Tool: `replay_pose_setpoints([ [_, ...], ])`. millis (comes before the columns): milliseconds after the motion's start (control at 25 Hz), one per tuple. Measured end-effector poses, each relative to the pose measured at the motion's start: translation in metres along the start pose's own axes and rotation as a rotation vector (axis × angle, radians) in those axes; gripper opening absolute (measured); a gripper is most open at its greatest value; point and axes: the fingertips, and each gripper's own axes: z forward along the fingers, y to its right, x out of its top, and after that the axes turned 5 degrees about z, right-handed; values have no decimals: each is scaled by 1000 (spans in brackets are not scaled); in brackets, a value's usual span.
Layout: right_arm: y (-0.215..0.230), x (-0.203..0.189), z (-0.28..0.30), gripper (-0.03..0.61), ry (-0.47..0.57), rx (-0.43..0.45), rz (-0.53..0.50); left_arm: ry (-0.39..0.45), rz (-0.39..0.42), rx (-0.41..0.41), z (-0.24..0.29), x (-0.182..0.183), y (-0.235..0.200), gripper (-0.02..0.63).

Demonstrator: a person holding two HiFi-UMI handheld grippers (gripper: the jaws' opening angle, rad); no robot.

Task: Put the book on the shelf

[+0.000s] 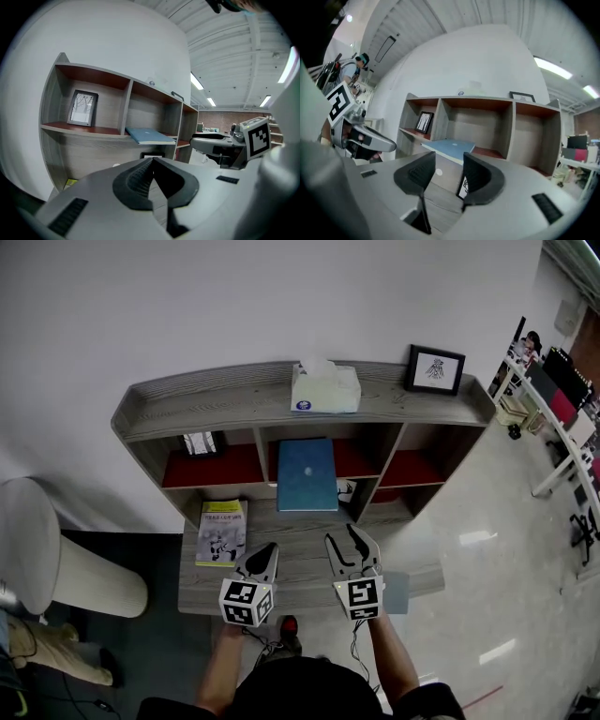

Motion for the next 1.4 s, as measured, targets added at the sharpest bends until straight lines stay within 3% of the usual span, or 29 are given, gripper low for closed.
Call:
replay_pose_setpoints([
  [200,9,-10,-31,163,-3,-6,111,3,4,-7,-6,-3,27,8],
  [640,33,-35,-117,46,-15,-68,179,5,19,-25,-23,-15,97,8],
  [1400,43,-81,-243,31,-42,-121,173,-18,40,-78,-70,-58,211,8],
])
